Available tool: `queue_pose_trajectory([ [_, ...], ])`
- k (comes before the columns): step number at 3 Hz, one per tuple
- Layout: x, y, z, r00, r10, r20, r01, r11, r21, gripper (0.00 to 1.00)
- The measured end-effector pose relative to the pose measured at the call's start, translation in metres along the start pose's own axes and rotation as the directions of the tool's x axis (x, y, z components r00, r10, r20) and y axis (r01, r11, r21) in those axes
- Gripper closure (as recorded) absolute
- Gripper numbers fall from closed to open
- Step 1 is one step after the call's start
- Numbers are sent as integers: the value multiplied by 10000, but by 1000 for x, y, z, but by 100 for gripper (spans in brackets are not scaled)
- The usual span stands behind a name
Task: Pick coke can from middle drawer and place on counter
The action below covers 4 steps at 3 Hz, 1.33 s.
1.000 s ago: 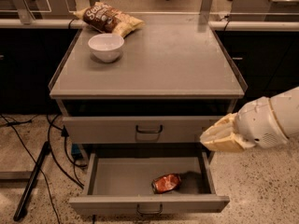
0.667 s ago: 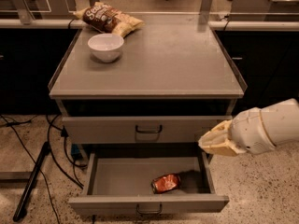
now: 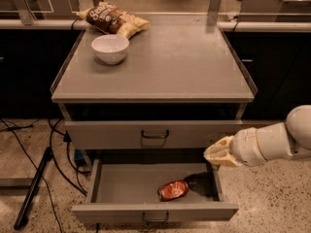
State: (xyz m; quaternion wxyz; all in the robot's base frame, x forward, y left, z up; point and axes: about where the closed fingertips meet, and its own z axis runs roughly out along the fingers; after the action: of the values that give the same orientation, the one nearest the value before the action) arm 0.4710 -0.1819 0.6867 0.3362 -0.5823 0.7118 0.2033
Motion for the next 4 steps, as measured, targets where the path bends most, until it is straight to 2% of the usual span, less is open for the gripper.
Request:
queue_pose_trajectory([
  [1, 53, -5, 53, 9973, 739, 9, -738, 9964, -416, 100],
  [2, 64, 1, 66, 9959, 894, 110, -885, 9937, -692, 100],
  [3, 72, 5, 76, 9969, 773, 177, -753, 9928, -929, 100],
  [4, 106, 16, 106, 9982, 564, 178, -545, 9941, -936, 97],
])
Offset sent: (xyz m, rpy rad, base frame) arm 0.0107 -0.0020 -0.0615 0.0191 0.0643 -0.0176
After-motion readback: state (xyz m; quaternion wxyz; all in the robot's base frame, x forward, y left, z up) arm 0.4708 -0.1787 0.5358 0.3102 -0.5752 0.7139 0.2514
